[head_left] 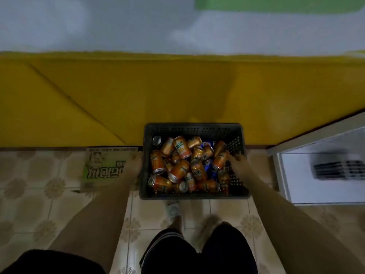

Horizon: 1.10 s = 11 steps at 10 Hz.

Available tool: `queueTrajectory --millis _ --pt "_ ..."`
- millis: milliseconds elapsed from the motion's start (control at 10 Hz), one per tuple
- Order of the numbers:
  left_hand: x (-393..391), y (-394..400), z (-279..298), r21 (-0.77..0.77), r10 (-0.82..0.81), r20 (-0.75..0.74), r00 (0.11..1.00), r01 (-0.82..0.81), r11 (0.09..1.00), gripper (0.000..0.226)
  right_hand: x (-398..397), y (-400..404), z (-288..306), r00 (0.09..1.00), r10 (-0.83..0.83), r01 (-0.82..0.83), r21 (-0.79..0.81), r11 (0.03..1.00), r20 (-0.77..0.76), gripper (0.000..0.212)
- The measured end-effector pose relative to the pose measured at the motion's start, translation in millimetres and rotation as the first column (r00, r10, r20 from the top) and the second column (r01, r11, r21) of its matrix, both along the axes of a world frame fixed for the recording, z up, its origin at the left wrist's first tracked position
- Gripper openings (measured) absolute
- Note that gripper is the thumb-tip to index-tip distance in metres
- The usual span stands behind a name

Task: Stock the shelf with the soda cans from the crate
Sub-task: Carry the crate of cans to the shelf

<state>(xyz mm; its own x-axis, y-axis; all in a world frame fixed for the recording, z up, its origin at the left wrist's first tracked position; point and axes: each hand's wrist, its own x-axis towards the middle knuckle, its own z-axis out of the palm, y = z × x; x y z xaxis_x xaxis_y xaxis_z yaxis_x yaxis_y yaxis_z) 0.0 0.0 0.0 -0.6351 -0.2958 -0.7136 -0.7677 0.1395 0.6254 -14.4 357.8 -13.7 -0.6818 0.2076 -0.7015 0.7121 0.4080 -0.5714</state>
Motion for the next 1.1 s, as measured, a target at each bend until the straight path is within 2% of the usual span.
queueTrajectory --millis 100,300,400,500,600,700,800,900,1100 --pt "-14.7 -10.3 -28.3 0.039 0.047 0.11 0.993 -0.052 0.998 0.025 -15.3 9.7 -37.7 0.998 -0.052 0.047 0.12 0.992 0.038 0.083" --pt "-33.7 5.5 -67.3 0.025 0.198 0.082 0.977 -0.201 0.979 0.026 -36.3 20.4 -78.1 0.994 -0.061 0.011 0.475 0.88 0.09 0.082" --pt "-31.4 -22.8 -154.7 0.013 0.234 0.112 0.966 -0.237 0.971 0.064 -41.9 48.7 -115.1 0.978 -0.141 0.065 0.42 0.905 0.154 0.091" --pt "-23.0 -42.9 -224.9 -0.048 0.274 0.107 0.956 -0.27 0.962 0.082 -49.3 67.5 -138.2 0.965 -0.21 0.152 0.315 0.937 0.159 0.094" --pt "-41.4 -16.1 -171.8 -0.082 0.341 0.102 0.934 -0.334 0.939 0.071 -58.7 75.6 -140.6 0.964 -0.24 0.21 0.221 0.952 0.117 0.072" --pt "-53.6 1.2 -142.8 -0.051 0.316 0.116 0.942 -0.312 0.949 0.045 -59.8 86.2 -140.8 0.95 -0.286 0.279 0.069 0.958 0.124 0.059" --pt "-54.8 -1.7 -142.4 -0.069 0.319 0.118 0.94 -0.313 0.947 0.047 -58.2 91.7 -137.4 0.944 -0.285 0.296 -0.044 0.954 0.167 0.059" --pt "-55.9 -0.9 -143.4 -0.043 0.302 0.112 0.947 -0.299 0.953 0.051 -58.4 90.9 -141.2 0.937 -0.302 0.319 -0.076 0.945 0.173 0.07" --pt "-56.2 -3.6 -139.1 0.003 0.307 0.151 0.94 -0.311 0.95 0.058 -57.5 87.0 -140.7 0.936 -0.294 0.31 -0.06 0.949 0.194 0.073"
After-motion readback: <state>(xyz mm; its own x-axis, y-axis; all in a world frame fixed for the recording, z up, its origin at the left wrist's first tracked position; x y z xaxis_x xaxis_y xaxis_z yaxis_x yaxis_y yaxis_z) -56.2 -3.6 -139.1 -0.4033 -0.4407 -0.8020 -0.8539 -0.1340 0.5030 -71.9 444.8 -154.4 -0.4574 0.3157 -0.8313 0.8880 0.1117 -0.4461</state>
